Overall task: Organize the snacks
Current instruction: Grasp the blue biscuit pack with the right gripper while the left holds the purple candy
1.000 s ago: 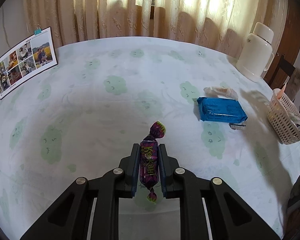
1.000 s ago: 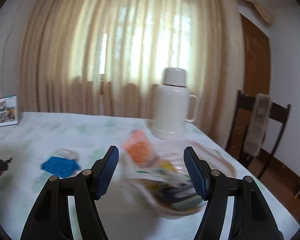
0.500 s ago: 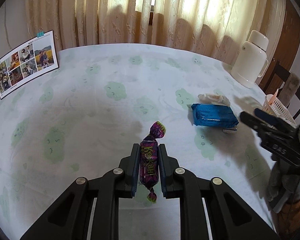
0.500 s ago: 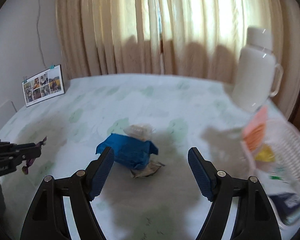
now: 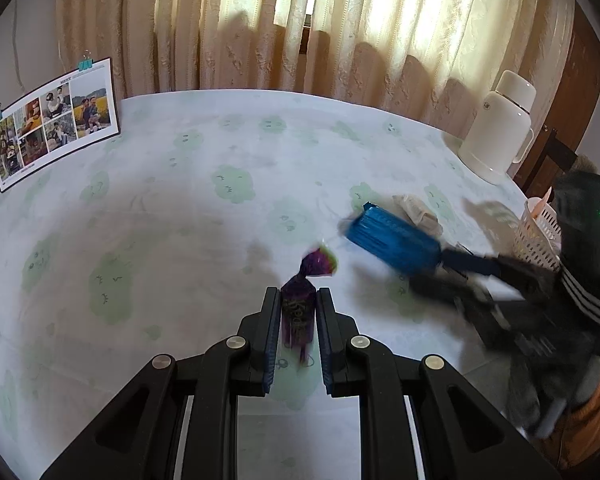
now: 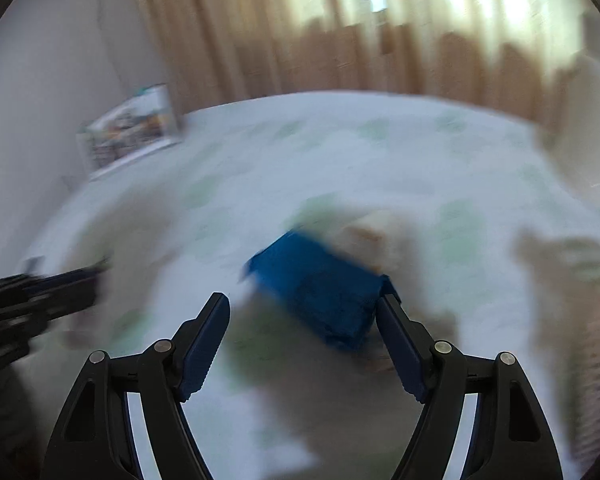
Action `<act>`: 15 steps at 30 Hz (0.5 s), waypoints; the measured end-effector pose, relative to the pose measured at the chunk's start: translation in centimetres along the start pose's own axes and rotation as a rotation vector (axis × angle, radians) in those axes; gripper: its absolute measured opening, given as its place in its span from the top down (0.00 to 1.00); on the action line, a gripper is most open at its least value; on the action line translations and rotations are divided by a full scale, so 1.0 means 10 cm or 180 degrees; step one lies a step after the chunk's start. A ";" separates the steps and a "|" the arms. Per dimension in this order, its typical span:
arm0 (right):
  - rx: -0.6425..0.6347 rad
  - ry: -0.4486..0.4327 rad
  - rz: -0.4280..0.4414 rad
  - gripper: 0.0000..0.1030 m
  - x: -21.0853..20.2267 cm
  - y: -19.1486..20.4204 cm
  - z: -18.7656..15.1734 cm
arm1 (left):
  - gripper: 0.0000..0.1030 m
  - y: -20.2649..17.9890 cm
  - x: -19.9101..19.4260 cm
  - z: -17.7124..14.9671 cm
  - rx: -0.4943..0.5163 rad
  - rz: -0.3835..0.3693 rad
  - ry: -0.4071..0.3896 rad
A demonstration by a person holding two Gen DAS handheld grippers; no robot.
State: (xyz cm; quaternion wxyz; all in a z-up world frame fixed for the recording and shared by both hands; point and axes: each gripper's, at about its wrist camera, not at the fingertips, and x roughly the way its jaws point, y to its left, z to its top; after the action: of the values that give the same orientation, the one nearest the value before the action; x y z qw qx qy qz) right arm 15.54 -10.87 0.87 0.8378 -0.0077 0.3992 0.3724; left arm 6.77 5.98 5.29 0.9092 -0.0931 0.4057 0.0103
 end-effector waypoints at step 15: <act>-0.0165 -0.0036 -0.0229 0.26 0.11 0.09 0.10 | 0.85 0.02 -0.04 0.00 -0.0038 -0.0035 -0.0023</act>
State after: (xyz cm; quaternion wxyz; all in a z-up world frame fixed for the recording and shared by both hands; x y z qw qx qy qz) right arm 16.10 -9.26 1.11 0.8524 -0.0417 0.3841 0.3523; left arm 6.48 6.18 5.57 0.9101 -0.1007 0.4019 0.0081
